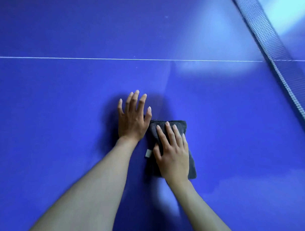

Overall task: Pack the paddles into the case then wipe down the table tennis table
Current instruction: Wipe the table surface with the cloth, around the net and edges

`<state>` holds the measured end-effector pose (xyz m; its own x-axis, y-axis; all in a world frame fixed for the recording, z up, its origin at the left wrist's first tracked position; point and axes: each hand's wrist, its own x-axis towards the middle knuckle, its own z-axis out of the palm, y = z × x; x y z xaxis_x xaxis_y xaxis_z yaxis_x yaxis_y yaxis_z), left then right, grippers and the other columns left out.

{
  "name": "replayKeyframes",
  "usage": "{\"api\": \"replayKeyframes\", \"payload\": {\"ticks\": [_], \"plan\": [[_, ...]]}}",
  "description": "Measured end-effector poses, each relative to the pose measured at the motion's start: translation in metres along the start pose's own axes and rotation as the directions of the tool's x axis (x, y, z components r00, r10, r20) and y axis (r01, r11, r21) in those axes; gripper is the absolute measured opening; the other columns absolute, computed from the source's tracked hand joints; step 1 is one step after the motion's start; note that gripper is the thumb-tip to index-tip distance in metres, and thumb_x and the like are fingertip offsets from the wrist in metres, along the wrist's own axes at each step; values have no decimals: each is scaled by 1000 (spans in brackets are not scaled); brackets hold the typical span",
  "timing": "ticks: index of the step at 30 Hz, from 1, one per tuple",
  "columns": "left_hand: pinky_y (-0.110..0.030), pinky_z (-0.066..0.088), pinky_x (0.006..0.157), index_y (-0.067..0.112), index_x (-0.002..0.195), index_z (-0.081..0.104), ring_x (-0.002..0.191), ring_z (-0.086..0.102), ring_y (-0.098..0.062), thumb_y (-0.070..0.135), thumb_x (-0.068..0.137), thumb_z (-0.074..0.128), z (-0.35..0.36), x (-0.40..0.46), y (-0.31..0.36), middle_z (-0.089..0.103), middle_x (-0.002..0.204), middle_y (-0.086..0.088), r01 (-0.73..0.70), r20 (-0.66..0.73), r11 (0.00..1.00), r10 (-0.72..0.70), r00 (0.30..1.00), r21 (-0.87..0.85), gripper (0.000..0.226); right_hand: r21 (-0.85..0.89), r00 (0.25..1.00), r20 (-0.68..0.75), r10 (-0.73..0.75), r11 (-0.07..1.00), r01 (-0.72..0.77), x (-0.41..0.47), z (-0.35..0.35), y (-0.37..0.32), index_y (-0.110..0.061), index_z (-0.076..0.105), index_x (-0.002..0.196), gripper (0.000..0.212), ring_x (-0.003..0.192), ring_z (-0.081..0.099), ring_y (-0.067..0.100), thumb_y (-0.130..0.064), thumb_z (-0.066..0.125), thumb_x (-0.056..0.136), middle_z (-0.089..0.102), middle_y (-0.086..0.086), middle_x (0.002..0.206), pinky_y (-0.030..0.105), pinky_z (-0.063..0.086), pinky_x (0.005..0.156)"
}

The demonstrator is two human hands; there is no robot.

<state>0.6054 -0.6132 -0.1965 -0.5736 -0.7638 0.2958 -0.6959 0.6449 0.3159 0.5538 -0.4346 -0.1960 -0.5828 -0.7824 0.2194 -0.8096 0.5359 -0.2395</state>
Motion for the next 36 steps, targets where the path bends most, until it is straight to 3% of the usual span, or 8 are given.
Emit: {"api": "replayKeyframes", "payload": {"ticks": [7, 15, 25, 31, 36], "plan": [[-60, 23, 121, 20, 150, 44, 150, 36, -31, 36, 109, 33, 4, -1, 0, 41, 160, -10, 27, -17, 1000, -27, 999, -10, 46, -8, 997, 58, -57, 998, 57, 8, -7, 8, -39, 44, 157, 62, 157, 30, 20, -45, 47, 96, 37, -5, 168, 47, 30, 125], [-60, 23, 121, 22, 155, 42, 152, 33, -31, 34, 110, 30, 5, 1, 2, 32, 166, -11, 44, 18, 997, -46, 999, 66, 48, 47, 997, 24, -74, 996, 73, 157, 30, 19, -36, 47, 156, 60, 155, 32, 24, -46, 44, 97, 40, -1, 166, 51, 28, 125], [-59, 29, 119, 16, 149, 52, 150, 38, -29, 36, 104, 45, 3, 5, 5, 35, 165, -11, 37, 44, 995, -41, 998, 94, 50, 96, 984, 74, -159, 984, 152, 300, 61, 19, -38, 50, 154, 60, 155, 30, 23, -49, 48, 95, 41, -2, 165, 49, 22, 128], [-58, 30, 119, 14, 147, 55, 149, 40, -28, 36, 104, 48, -1, 6, 5, 38, 164, -11, 57, 42, 996, -60, 997, 74, 49, 82, 974, 96, -206, 977, 198, 317, 66, 18, -39, 49, 155, 62, 156, 29, 25, -52, 44, 95, 40, -1, 166, 54, 20, 128], [-56, 25, 123, 18, 153, 45, 153, 32, -26, 43, 103, 45, -1, 4, 4, 29, 167, -8, 36, 87, 994, -46, 995, 108, 56, 81, 980, 83, -182, 981, 175, 297, 63, 15, -38, 49, 155, 60, 156, 29, 23, -48, 45, 96, 40, -1, 166, 52, 21, 127]]}}
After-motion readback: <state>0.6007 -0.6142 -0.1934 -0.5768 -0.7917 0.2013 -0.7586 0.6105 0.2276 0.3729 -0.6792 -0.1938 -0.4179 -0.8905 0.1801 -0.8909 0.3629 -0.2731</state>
